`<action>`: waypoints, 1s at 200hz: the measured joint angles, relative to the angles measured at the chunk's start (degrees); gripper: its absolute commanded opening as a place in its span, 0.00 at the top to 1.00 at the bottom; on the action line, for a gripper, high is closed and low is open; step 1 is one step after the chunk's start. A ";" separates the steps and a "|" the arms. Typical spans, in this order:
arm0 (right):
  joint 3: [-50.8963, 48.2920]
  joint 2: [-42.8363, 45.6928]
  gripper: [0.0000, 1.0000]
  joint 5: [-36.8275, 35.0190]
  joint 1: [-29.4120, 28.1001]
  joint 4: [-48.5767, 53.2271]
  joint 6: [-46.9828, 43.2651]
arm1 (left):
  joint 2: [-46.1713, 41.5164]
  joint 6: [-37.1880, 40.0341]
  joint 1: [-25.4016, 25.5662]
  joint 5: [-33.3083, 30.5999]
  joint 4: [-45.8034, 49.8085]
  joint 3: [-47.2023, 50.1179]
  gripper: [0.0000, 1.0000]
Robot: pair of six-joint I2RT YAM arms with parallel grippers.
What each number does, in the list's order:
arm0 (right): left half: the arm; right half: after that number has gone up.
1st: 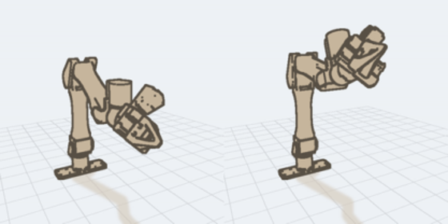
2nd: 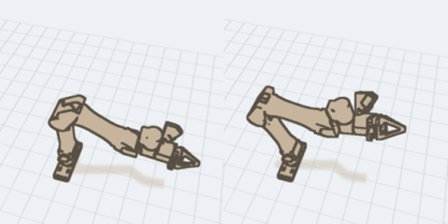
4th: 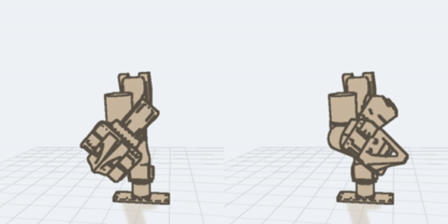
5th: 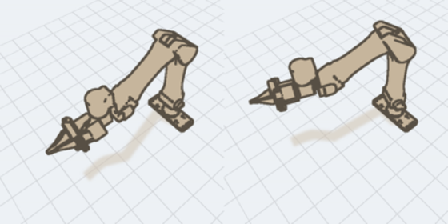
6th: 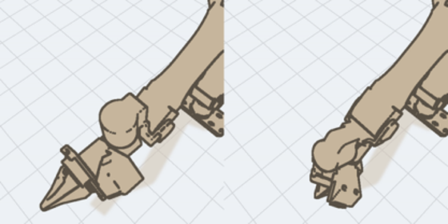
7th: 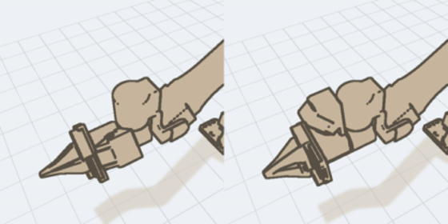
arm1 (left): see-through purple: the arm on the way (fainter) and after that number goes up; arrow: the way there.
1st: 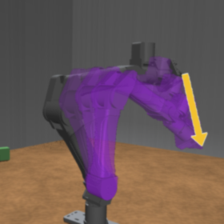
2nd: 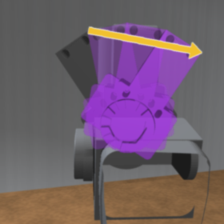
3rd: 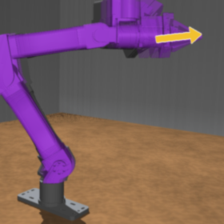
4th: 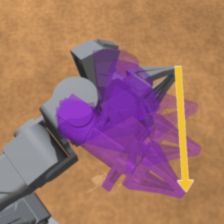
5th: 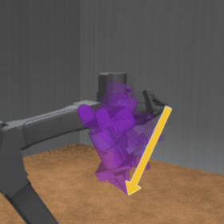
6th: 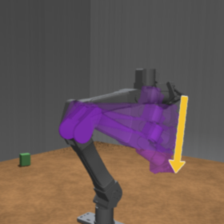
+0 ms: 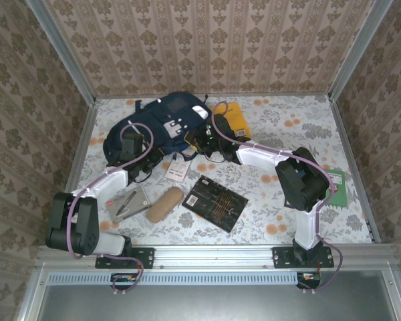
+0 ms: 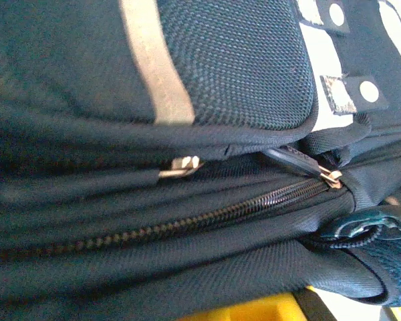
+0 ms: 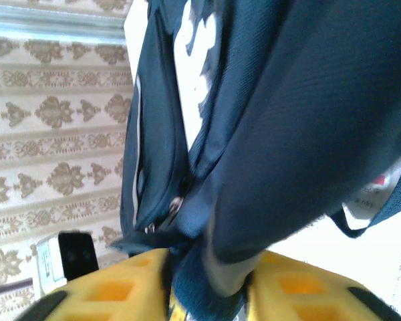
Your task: Pack books, pencil case, and school supplies into a backpack
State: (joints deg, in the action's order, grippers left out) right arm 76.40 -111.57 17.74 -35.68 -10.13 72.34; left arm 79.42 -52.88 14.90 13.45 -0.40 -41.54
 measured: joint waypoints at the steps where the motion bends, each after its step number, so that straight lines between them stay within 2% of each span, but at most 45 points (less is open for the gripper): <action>1: 0.00 -0.04 0.52 0.11 -0.04 0.00 0.20 | 0.00 0.02 0.00 -0.04 0.02 0.00 1.00; 27: 0.85 -1.44 0.46 1.92 -0.98 0.04 0.09 | 0.00 0.07 -0.11 -0.85 0.76 0.00 1.00; 52: 3.23 -4.42 0.49 2.86 -1.51 0.02 0.35 | 0.00 0.13 -0.11 -1.09 1.05 0.00 1.00; 66: 3.78 -5.64 0.60 3.19 -1.66 0.02 0.74 | 0.00 0.17 -0.11 -1.20 1.16 0.00 1.00; 80: 4.26 -6.67 0.81 3.45 -1.68 0.00 1.68 | 0.00 0.31 -0.11 -1.33 1.31 0.00 0.99; 98: 4.90 -7.78 1.00 3.67 -1.68 0.00 2.08 | 0.00 1.07 -0.11 -1.46 1.40 0.00 0.94; 129: 6.05 -8.09 1.00 3.72 -1.64 0.04 3.02 | -0.39 4.31 0.04 -1.44 1.79 0.07 0.77; 146: 6.56 -8.07 1.00 3.74 -1.68 0.04 3.34 | -2.14 6.62 1.07 -1.46 2.25 0.22 0.70; 200: 9.97 -8.07 1.00 3.74 -1.77 2.16 4.72 | -9.77 15.45 6.25 -3.32 4.33 0.24 0.70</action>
State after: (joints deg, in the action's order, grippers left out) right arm 86.37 -119.63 21.47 -37.45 -7.97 77.06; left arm 69.65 -37.43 21.15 10.13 3.92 -41.30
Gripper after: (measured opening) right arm 0.062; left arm 0.304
